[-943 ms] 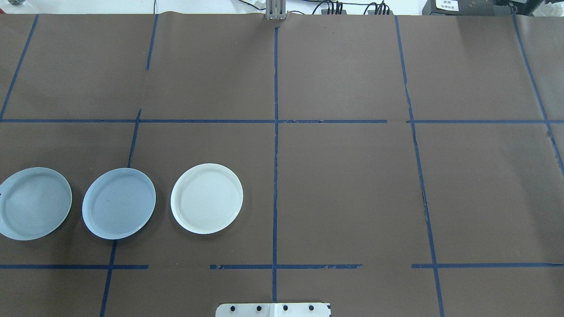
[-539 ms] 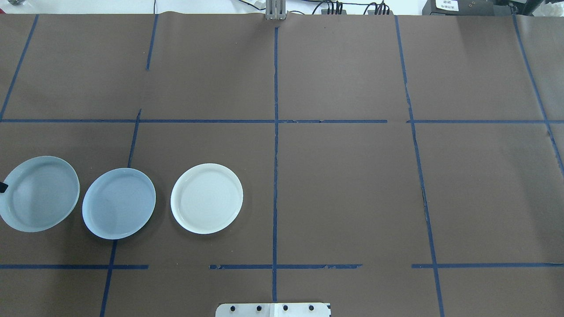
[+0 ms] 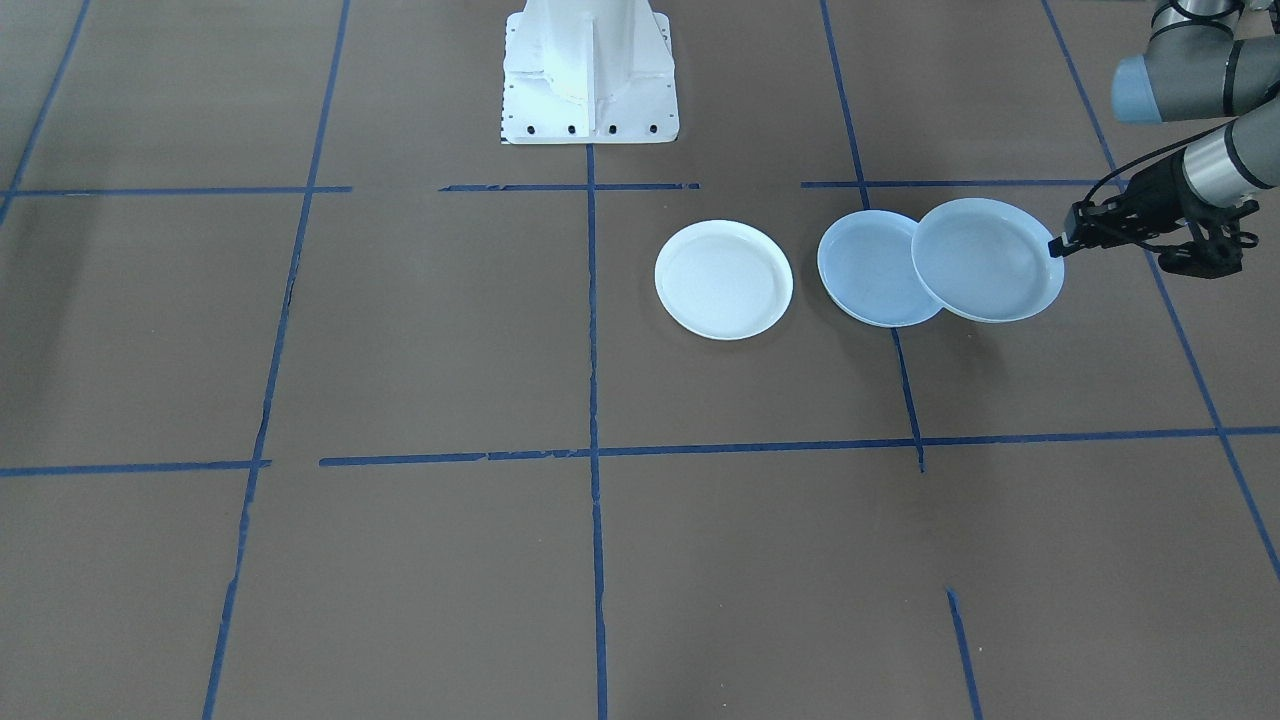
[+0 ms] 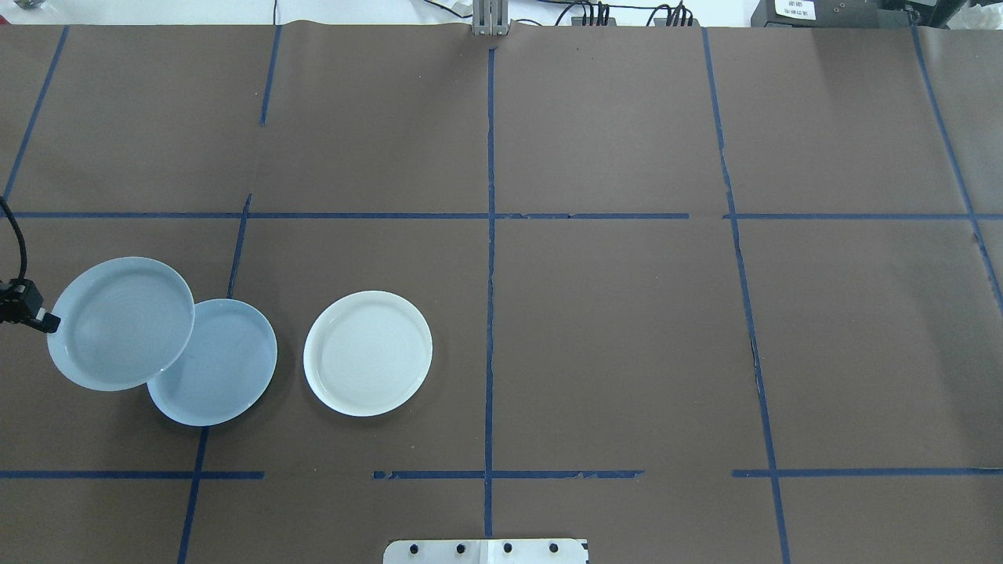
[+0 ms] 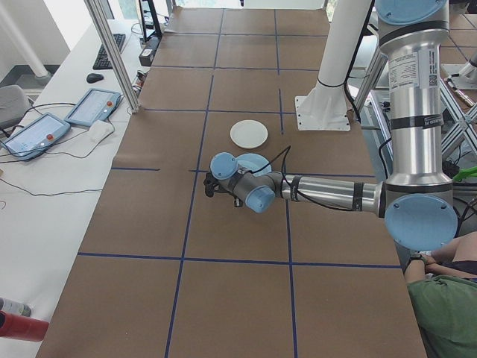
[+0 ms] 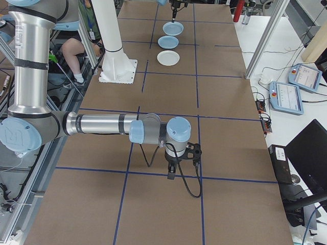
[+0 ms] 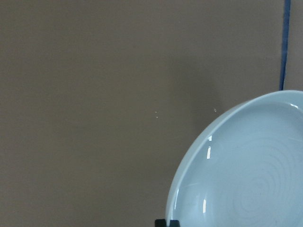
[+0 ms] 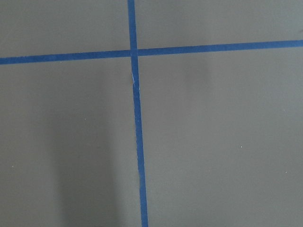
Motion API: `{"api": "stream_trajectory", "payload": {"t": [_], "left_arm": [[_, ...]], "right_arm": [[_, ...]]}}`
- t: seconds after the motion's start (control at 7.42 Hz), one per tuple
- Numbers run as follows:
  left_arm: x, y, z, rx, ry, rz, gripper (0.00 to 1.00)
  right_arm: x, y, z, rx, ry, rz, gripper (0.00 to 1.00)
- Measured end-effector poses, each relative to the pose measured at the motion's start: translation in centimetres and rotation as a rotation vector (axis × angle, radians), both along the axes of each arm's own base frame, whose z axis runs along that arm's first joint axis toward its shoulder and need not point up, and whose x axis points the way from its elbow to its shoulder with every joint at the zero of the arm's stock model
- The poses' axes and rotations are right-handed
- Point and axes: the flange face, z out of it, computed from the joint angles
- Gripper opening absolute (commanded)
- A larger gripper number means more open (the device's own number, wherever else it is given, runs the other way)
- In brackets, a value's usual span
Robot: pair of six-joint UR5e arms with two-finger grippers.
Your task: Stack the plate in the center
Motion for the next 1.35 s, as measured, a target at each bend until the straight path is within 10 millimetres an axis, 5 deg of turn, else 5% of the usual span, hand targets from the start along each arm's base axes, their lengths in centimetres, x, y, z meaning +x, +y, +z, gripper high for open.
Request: {"api": "stream_trajectory", "payload": {"t": [0.54, 1.08, 1.35], "left_arm": [[6.6, 1.6, -2.9, -0.062, 0.025, 0.023, 0.00], [7.9, 1.5, -3.2, -0.069, 0.028, 0.037, 0.04], [8.4, 1.6, -3.3, -0.065, 0.031, 0.048, 0.81]], "right_arm": [[0.0, 0.0, 0.0, 0.000, 0.000, 0.000, 1.00], [0.0, 0.0, 0.0, -0.001, 0.000, 0.000, 1.00], [0.0, 0.0, 0.0, 0.000, 0.000, 0.000, 1.00]]}}
